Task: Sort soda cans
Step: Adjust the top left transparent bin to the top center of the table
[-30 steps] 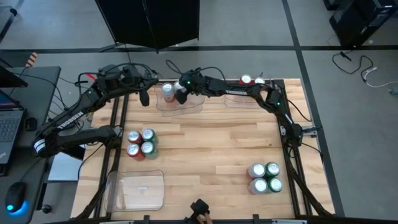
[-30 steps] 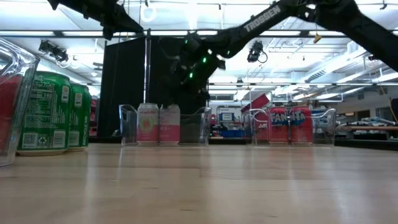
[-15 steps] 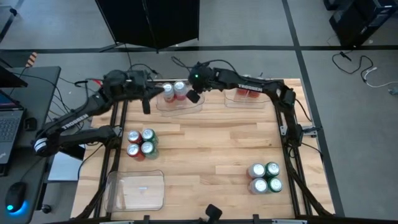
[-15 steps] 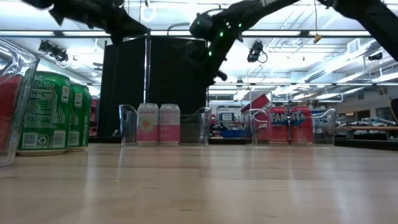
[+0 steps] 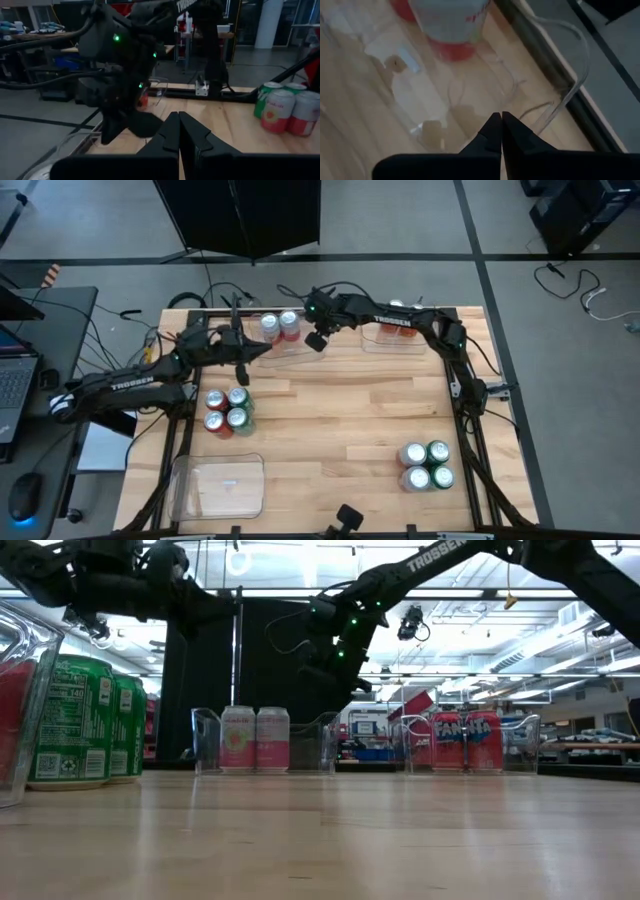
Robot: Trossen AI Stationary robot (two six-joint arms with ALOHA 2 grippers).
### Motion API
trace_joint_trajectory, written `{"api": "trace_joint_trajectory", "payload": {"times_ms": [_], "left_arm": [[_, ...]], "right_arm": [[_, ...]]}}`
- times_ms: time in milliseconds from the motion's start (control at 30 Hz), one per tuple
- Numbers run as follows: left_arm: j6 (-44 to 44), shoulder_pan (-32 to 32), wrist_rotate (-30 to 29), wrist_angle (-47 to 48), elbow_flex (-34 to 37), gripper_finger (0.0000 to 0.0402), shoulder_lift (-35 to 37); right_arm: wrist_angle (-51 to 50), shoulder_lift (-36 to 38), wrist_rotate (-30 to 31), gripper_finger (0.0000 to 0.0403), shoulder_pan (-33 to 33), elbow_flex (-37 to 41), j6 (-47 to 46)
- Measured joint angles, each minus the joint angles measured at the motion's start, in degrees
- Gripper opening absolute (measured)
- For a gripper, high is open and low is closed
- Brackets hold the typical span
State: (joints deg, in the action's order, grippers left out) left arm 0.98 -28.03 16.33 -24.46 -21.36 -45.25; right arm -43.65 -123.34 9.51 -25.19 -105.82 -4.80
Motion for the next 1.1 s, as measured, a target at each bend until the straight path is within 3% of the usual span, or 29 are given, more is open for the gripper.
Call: {"api": "trace_joint_trajectory", "payload": {"times_ms": [500,767,900,1033,1100], "left_arm": [[0.26,4.26,-3.03,0.21,0.98,0.0,0.0],[1.42,6.26,-3.14,0.42,0.98,0.0,0.0],[3.41,7.79,-3.1,0.4,0.98,0.0,-0.02],[4.72,8.72,-3.1,0.38,0.98,0.0,-0.02],[4.82,9.01,-3.14,0.3,0.98,0.0,-0.02]], "right_arm": [[-17.14,0.78,8.89,0.0,-1.09,-0.04,-12.14],[-12.39,6.19,10.75,0.0,-0.45,0.05,-7.43],[-3.68,9.66,-0.93,0.0,2.17,-0.06,2.32],[1.23,8.8,-18.03,0.0,5.75,-0.04,10.38],[2.75,7.03,-22.29,0.0,7.18,-0.06,12.38]]}}
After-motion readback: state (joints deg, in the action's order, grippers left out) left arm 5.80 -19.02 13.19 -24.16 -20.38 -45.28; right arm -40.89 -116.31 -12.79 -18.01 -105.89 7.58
